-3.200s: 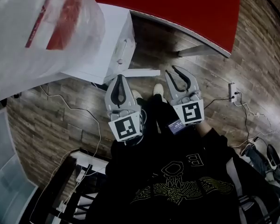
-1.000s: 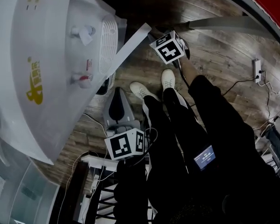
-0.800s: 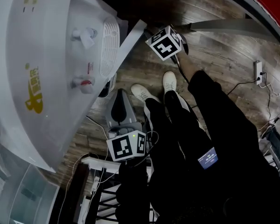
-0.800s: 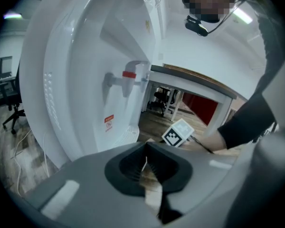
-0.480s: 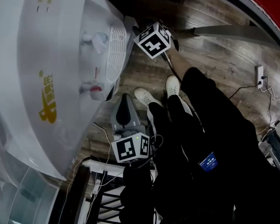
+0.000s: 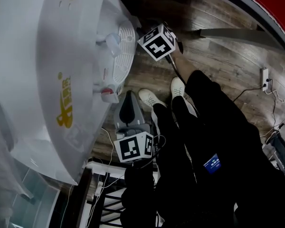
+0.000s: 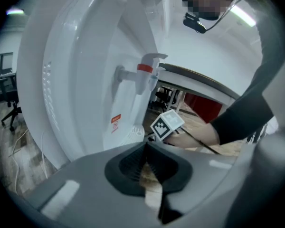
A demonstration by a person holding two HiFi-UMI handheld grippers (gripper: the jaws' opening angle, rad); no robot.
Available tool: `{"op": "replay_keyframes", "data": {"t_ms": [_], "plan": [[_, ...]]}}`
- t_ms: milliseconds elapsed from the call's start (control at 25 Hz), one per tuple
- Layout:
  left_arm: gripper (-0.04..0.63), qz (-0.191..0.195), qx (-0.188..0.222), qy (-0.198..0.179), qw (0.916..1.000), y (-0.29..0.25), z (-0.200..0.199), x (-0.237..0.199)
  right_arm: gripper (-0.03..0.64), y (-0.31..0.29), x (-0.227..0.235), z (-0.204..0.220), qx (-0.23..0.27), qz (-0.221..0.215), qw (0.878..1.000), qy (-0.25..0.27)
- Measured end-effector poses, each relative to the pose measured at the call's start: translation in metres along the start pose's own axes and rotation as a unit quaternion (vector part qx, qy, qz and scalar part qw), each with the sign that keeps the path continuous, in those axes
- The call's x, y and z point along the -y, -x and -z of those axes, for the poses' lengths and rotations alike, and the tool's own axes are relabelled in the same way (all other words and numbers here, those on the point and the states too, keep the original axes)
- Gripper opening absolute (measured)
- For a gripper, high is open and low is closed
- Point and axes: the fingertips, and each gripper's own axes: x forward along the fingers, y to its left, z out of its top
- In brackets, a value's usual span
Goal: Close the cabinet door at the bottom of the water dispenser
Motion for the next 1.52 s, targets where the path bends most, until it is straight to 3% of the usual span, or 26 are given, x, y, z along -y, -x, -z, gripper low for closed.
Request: {"op": "replay_keyframes", "data": {"t_ms": [160, 280, 320, 360, 560, 720, 840, 1120, 1320, 1520], "plan": [[0.008, -0.007, 0.004, -0.005, 0.9999, -0.01, -0.002, -0.002, 0.147, 0.02, 0.008, -0.006, 0.036, 0.016, 0.999, 0.005], [0.008, -0.005, 0.008, -0.029, 0.9995, -0.015, -0.007, 0.002, 0.067, 0.048, 0.018, -0.005, 0.076, 0.048, 0.996, -0.015], [0.008, -0.004, 0.011, -0.035, 0.9993, -0.016, -0.01, 0.004, 0.005, 0.058, 0.021, -0.003, 0.089, 0.063, 0.994, -0.022], [0.008, -0.004, 0.014, -0.038, 0.9992, -0.016, -0.013, 0.005, 0.0, 0.068, 0.023, 0.0, 0.099, 0.077, 0.992, -0.024], [0.008, -0.002, 0.034, -0.045, 0.9984, -0.01, -0.03, 0.021, 0.0, 0.122, 0.015, 0.011, 0.134, 0.095, 0.986, -0.038], [0.008, 0.021, 0.04, -0.072, 0.9964, -0.006, -0.048, 0.04, 0.0, 0.179, 0.007, -0.008, 0.179, 0.074, 0.98, -0.041], [0.006, 0.029, 0.049, -0.074, 0.9956, 0.001, -0.066, 0.053, 0.0, 0.22, -0.001, -0.031, 0.224, 0.034, 0.973, -0.047], [0.006, 0.046, 0.116, -0.093, 0.9878, 0.028, -0.133, 0.085, 0.0, 0.303, 0.0, -0.08, 0.291, 0.042, 0.954, -0.06], [0.006, 0.035, 0.165, -0.096, 0.981, 0.064, -0.178, 0.098, 0.0, 0.356, -0.021, -0.114, 0.337, 0.03, 0.941, 0.006], [0.006, 0.03, 0.195, -0.111, 0.9741, 0.094, -0.221, 0.112, 0.0, 0.409, -0.015, -0.143, 0.346, 0.051, 0.936, -0.041]]}}
